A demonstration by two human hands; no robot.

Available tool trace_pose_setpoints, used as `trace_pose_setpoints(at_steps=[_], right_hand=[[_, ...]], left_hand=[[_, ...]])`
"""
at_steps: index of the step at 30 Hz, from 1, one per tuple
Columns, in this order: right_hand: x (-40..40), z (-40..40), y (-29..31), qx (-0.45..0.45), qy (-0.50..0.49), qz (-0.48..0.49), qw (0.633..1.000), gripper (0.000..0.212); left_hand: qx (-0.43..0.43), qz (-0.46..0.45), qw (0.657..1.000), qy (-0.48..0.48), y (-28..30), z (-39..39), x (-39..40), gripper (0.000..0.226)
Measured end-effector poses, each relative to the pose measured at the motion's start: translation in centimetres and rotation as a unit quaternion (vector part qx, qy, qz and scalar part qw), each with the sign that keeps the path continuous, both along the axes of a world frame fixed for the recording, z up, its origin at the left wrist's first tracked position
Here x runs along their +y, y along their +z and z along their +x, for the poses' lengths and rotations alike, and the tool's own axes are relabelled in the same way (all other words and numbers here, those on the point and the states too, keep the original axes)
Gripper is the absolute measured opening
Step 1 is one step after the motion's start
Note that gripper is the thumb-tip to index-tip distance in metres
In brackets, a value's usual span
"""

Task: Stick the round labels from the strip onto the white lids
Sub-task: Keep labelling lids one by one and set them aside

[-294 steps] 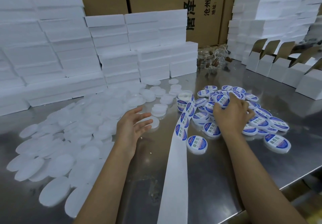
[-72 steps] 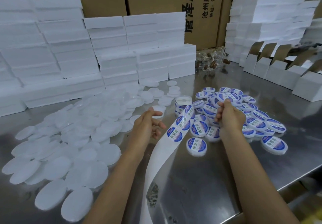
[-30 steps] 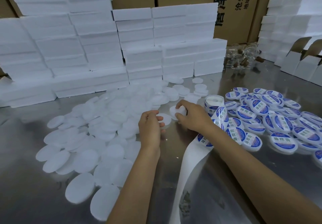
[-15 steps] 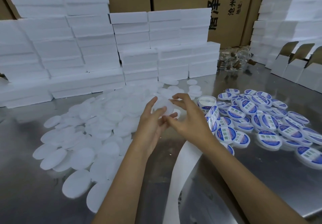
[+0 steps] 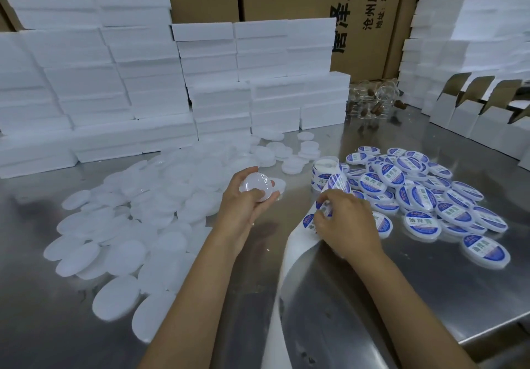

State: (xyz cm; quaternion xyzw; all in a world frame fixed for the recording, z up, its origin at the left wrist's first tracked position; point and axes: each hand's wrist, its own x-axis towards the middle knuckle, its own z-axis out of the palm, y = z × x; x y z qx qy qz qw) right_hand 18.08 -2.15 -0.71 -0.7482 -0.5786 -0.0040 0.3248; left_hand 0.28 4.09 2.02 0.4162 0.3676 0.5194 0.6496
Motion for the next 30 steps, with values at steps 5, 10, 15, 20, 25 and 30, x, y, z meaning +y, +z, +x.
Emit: trace_pose_setpoints(at_steps=[5,10,15,20,25,30], right_hand=[[0.0,-0.9,-0.3,-0.012,0.034,-0.052,0.998,0.031],[-0.1,-0.9,0.1,0.022,0.053,-0.066,0.996,0.037],[0.0,-0.8,0.1,0.049,0.088,-0.079,0.992,0.034],[0.0,-1.2,-0.1,0.04,0.104,-0.063,0.992,0.026],[-0.1,-1.5,-0.3,0.013,0.105,-0.055,0.993,0.026],[0.0,-1.9,-0.7,-0.012,0.1,-0.067,0.993,0.032]], left_hand=[[0.038,-0.008,0.999,0.005,-0.2,0.2,0.1,0.048],[0.031,-0.018,0.999,0.002,-0.4,0.3,0.2,0.046],[0.034,-0.019,0.999,0.0,-0.5,0.6,0.1,0.041],[0.022,-0.02,0.999,-0.018,-0.4,0.7,-0.2,0.042],[0.023,-0.027,0.999,-0.024,-0.5,0.9,-0.2,0.041],[0.0,-0.053,0.999,-0.012,-0.7,1.2,0.2,0.04]])
